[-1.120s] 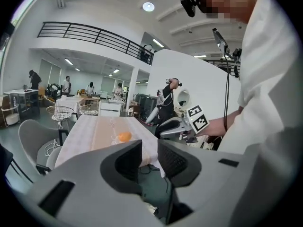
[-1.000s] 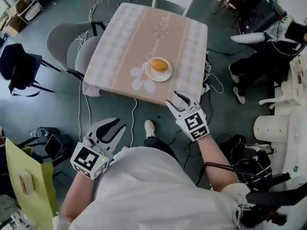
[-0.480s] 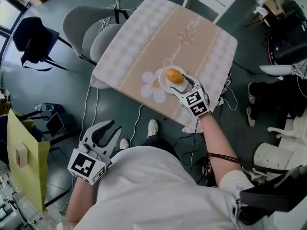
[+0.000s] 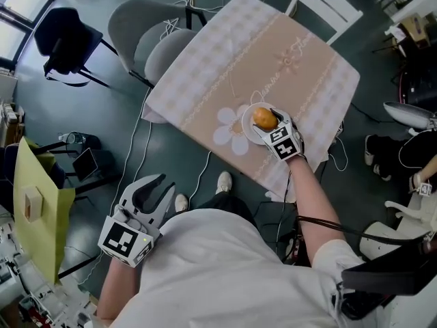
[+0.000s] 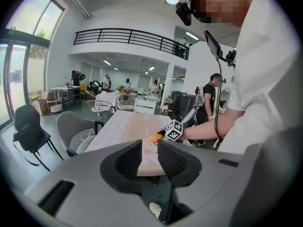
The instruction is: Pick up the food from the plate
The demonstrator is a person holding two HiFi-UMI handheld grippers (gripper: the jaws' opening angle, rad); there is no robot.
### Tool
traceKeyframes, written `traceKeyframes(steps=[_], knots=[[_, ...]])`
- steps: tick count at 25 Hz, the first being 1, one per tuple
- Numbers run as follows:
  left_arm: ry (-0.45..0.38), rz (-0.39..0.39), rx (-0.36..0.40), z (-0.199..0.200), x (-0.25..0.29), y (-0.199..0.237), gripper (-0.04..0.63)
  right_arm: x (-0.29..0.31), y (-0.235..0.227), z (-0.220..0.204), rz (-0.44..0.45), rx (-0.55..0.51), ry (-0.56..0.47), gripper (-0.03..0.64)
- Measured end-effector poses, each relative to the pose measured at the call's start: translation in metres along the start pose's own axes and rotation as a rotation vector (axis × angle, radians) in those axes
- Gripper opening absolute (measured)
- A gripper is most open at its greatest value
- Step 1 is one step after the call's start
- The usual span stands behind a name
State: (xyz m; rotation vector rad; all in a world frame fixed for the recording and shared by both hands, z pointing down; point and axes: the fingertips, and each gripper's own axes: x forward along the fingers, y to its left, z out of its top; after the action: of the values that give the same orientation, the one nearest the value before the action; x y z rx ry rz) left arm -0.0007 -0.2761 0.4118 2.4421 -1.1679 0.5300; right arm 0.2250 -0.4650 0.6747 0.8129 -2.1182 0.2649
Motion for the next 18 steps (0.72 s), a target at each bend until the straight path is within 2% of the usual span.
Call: traceKeyframes(steps=[5, 12, 18], knots=[[-0.007, 0.012, -0.004, 0.000, -0.007, 0.007, 0.095, 0.000, -0.002, 0.000, -0.008, 0.028, 0.001, 0.344], [-0.032, -0.010, 0.012, -0.001, -0.020, 0.015, 0.095, -0.023, 0.007, 0.012, -0.043, 0.065, -0.033, 0.342], [-0.056, -0.074, 0.034, -0.007, -0.042, 0.016, 0.095, -0.061, 0.036, 0.031, -0.089, 0.096, -0.074, 0.342]])
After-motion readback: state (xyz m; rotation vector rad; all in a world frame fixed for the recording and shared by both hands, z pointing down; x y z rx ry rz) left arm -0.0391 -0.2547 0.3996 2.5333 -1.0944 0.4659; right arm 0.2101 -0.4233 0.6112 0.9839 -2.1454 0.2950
